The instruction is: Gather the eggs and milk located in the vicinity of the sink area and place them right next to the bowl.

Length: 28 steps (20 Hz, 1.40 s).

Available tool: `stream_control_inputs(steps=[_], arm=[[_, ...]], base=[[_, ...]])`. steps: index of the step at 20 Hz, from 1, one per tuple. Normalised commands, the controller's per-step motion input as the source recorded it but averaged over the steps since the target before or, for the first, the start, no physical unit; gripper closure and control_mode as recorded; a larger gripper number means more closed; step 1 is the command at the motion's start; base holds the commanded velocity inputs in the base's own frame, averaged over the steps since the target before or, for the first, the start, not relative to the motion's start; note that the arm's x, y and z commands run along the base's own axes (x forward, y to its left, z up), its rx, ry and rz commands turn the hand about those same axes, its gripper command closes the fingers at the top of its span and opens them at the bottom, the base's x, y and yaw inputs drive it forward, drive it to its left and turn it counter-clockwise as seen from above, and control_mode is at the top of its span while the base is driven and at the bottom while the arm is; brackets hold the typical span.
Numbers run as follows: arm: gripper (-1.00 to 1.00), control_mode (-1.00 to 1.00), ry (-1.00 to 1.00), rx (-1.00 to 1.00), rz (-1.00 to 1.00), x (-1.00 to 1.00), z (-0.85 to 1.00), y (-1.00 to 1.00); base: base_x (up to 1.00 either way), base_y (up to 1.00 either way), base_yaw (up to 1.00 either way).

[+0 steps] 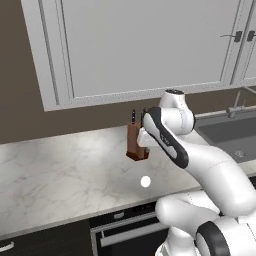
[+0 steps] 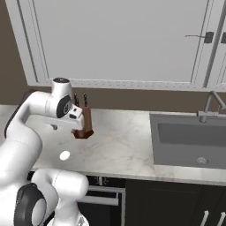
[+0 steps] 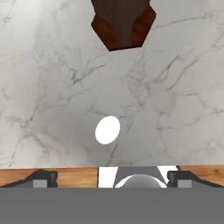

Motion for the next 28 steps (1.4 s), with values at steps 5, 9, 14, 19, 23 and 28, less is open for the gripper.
stream_control_inputs(steps=[5, 9, 14, 19, 23, 28], arm=[[-1.0, -1.0, 0.04, -0.02, -0.01, 0.02, -0.34, 0.06], [-1.0, -1.0, 0.1, 0.0, -0.1, 0.0, -0.7, 0.0], [-1.0, -1.0, 0.12, 0.0, -0.17, -0.02, -0.44, 0.0], [-1.0, -1.0, 0.0, -0.01, -0.22, 0.0, -0.13, 0.1], [-1.0, -1.0, 0.0, -0.04, -0.09, 0.37, -0.05, 0.24], [-1.0, -1.0, -0.01, -0.01, -0.05, 0.14, -0.04, 0.06]], base=[[0.0, 0.0, 0.0], [0.0, 0.0, 0.0], [0.0, 0.0, 0.0], [0.0, 0.0, 0.0], [0.0, 0.0, 0.0], [0.0, 0.0, 0.0]])
